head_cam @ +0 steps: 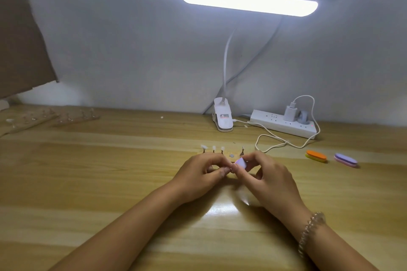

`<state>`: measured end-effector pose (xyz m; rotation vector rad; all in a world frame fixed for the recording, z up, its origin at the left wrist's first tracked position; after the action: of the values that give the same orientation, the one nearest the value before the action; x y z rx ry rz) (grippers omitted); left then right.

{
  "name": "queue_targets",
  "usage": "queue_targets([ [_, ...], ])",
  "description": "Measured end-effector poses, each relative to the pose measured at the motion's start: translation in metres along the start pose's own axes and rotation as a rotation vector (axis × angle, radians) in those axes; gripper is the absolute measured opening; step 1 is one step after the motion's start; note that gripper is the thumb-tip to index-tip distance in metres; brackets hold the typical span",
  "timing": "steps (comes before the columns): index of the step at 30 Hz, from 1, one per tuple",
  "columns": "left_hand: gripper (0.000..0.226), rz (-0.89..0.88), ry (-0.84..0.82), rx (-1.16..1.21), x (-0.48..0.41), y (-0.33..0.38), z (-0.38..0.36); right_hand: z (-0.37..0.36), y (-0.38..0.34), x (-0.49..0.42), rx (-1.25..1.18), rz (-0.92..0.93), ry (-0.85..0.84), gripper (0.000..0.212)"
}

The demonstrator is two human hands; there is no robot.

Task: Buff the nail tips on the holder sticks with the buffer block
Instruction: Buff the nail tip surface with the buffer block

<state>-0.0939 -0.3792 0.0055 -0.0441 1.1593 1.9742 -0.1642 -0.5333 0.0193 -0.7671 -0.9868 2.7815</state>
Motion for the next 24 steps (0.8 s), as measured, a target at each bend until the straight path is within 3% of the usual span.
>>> queue_targets([
  [4, 0.016, 0.012, 0.014, 0.036, 0.001, 0.000, 0.000, 0.004, -0.005, 0.004, -0.011, 0.058, 0.109, 0.028],
  [8, 0.017, 0.028, 0.019, 0.100, 0.000, 0.001, 0.001, 0.014, 0.002, 0.001, -0.157, -0.053, 0.184, 0.033],
  [14, 0.012, 0.013, 0.001, 0.017, 0.001, -0.002, 0.001, -0.002, -0.015, 0.010, -0.008, 0.153, -0.027, 0.031],
  [18, 0.013, 0.029, -0.023, -0.045, 0.001, -0.002, 0.001, 0.002, -0.009, 0.003, -0.057, 0.093, -0.012, 0.028],
  [24, 0.015, 0.028, -0.039, -0.057, 0.001, -0.001, 0.001, -0.003, -0.019, 0.011, 0.011, 0.199, -0.070, 0.031],
])
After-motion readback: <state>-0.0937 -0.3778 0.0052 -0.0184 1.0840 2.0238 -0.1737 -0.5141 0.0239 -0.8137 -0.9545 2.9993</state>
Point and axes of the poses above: each hand's wrist, its own x-axis away from the middle knuckle, its own z-axis out of the back of the hand, y = z × x, the point moved 5 cm from there along -x, towards the middle knuckle, and after that the axes turned 6 degrees about -z, right-handed, at the moved point
